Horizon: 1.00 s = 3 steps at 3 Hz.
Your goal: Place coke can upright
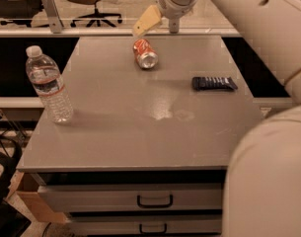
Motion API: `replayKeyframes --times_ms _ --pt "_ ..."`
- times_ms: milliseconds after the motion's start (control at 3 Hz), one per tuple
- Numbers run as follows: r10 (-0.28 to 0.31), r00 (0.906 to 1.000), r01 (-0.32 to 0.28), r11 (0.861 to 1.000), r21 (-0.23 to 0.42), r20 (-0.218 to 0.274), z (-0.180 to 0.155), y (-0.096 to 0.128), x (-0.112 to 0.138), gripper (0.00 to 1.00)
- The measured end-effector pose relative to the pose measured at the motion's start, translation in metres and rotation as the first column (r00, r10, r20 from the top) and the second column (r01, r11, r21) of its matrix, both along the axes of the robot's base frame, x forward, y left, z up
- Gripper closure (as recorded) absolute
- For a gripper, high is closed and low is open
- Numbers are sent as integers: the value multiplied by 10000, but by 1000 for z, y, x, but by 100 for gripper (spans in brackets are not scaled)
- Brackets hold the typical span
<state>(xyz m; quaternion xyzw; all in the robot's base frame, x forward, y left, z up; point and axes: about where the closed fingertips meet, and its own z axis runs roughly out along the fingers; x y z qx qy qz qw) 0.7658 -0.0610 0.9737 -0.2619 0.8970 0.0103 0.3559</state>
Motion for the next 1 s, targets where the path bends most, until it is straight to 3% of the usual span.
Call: replayKeyframes --times_ms 667,1000 --pt "-15 9960 -36 9983 -578 -893 -23 11 27 0" --pt "30 9897 -141 9970 -761 -1433 -38 24 34 0"
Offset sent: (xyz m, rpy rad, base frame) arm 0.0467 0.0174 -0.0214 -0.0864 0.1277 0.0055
